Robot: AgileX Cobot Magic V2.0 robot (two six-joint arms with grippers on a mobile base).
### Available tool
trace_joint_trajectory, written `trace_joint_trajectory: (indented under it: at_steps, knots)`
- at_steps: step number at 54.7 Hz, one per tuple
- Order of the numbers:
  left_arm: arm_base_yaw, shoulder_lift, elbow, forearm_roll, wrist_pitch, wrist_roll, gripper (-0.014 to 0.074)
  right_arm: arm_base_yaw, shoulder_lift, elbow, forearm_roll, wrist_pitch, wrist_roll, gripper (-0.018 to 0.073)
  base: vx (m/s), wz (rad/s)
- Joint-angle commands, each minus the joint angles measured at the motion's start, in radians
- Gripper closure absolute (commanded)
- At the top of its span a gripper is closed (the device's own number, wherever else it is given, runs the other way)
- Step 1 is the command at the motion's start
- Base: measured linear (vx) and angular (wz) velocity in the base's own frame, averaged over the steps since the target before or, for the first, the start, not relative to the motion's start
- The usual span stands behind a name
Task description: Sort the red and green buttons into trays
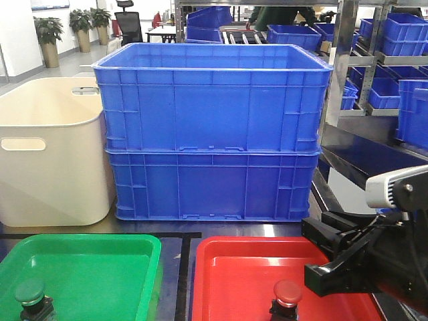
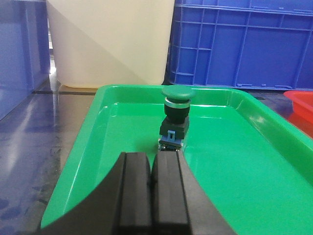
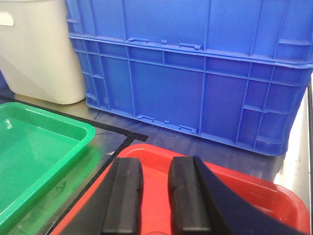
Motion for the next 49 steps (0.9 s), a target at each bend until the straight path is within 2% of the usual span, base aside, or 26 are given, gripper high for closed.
trace_joint_trajectory:
  at_steps: [1,22,38,49]
  knots:
    - [0.0,-0.005,-0.019,-0.006,-0.073,0.001,0.0603,-0.001,-0.02,-0.034,-0.004,-0.082,-0.007,0.0328,0.0,0.0]
    - [0.0,-0.005,-0.019,-0.006,-0.073,0.001,0.0602,-0.001,-0.045,-0.026,-0.005,-0.083,-0.007,0.0328,0.0,0.0]
    - [0.0,-0.005,-0.019,-0.006,-0.073,0.001,0.0602,-0.001,-0.365,0.194,0.056,-0.083,-0.009,0.0328,0.0,0.0]
    - [0.0,-0.005,-0.019,-0.006,-0.073,0.001,0.0602,-0.001,-0.613,0.391,0.056,-0.083,-0.009,0.0328,0.0,0.0]
